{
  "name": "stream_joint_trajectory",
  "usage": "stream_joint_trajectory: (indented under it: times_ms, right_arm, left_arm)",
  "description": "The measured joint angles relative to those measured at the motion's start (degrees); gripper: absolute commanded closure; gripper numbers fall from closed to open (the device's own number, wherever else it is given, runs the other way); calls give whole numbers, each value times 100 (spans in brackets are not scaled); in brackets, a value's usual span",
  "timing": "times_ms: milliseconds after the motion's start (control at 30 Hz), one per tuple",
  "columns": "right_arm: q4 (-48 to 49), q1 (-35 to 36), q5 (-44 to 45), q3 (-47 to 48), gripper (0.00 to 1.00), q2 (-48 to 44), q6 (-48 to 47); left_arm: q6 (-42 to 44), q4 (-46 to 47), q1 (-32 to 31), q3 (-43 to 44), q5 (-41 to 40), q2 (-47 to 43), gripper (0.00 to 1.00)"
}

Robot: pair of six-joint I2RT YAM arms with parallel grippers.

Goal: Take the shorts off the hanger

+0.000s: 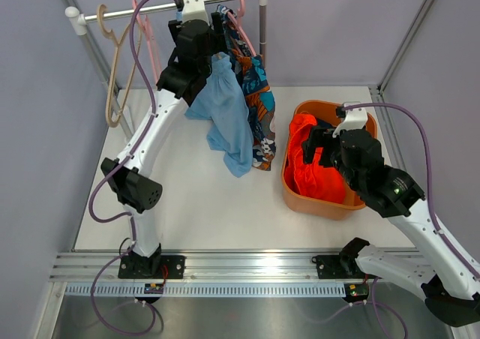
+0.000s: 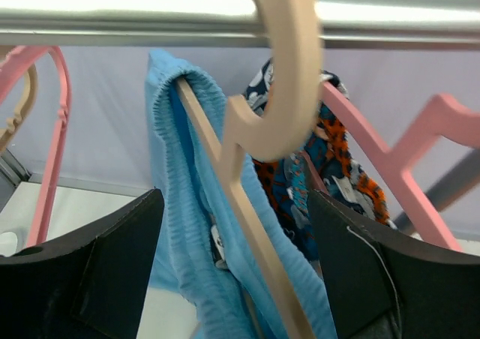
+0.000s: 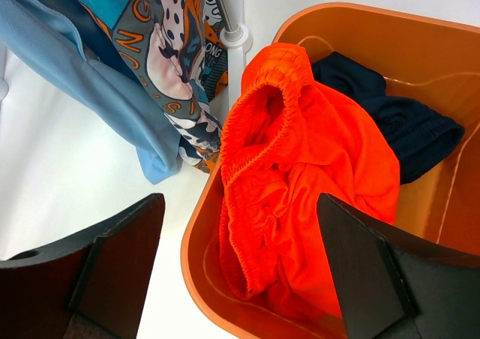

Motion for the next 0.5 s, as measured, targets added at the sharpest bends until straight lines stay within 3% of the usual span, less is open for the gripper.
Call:
stream_joint_trajectory:
  times_ms: [267,400,500]
  right_arm:
    - [-17,0,4,-83,9,-46,2]
    - [-20,0,7,-109,9,-46,2]
    - [-20,0,7,-125,9,-46,2]
  left_arm:
    - [-262,72,291,140,94,337,24]
    - [-356,48,343,197,221,398,35]
    - [-396,44,350,219,315,398,51]
